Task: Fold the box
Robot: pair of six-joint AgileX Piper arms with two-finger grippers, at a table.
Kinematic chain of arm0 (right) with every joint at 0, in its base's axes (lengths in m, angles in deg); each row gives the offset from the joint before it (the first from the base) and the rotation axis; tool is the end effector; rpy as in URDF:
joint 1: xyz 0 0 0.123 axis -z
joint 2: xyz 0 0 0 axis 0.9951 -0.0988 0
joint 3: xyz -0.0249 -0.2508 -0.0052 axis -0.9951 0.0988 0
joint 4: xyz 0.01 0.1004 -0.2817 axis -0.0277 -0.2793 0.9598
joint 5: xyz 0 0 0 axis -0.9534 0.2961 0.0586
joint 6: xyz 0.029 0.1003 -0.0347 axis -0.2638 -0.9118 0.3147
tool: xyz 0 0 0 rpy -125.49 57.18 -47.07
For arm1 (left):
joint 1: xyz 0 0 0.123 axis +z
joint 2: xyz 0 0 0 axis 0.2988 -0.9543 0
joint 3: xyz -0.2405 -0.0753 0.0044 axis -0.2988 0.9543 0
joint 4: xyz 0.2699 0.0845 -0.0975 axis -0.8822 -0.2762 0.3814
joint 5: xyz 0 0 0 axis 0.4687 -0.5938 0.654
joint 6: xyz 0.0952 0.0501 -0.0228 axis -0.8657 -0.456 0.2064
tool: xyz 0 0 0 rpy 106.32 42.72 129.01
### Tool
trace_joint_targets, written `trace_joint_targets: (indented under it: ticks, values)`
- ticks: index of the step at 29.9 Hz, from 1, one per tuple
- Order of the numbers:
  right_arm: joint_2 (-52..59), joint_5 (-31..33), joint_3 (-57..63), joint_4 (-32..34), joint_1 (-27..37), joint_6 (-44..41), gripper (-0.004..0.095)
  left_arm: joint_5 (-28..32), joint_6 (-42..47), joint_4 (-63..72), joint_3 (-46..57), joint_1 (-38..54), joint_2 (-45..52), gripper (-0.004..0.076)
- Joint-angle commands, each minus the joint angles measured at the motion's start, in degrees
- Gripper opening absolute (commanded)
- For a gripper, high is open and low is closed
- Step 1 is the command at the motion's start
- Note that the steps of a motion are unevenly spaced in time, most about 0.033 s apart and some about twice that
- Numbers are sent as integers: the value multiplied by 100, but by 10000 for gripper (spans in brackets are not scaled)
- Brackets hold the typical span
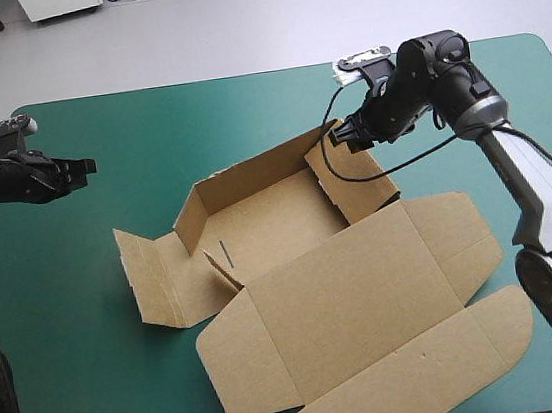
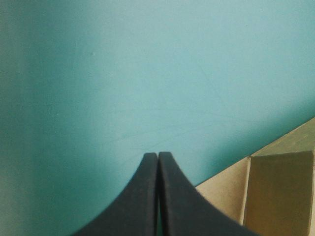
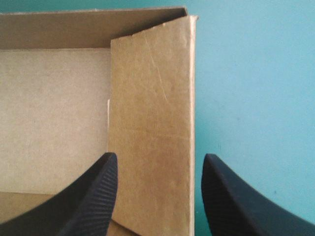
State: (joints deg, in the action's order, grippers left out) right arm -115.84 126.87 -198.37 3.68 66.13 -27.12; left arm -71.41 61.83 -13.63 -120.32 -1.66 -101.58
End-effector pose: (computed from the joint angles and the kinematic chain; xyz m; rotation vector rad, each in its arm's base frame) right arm 0.4212 0.1544 0.3191 -0.4993 2.6210 0.2792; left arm 0.4064 0.0645 0.2851 0.0007 2.4583 -0.4010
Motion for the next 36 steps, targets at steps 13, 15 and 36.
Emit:
trace_joint_targets:
  ticks: [13,15,36]
  values:
    - [506,-24,1003,283,10,35,505,224,-32,192,-179,9,206,-13]
    - [386,26,1003,306,10,-12,504,233,-32,192,-179,9,191,-15]
    - [-215,28,573,226,10,8,-23,160,-32,211,-179,9,152,-15]
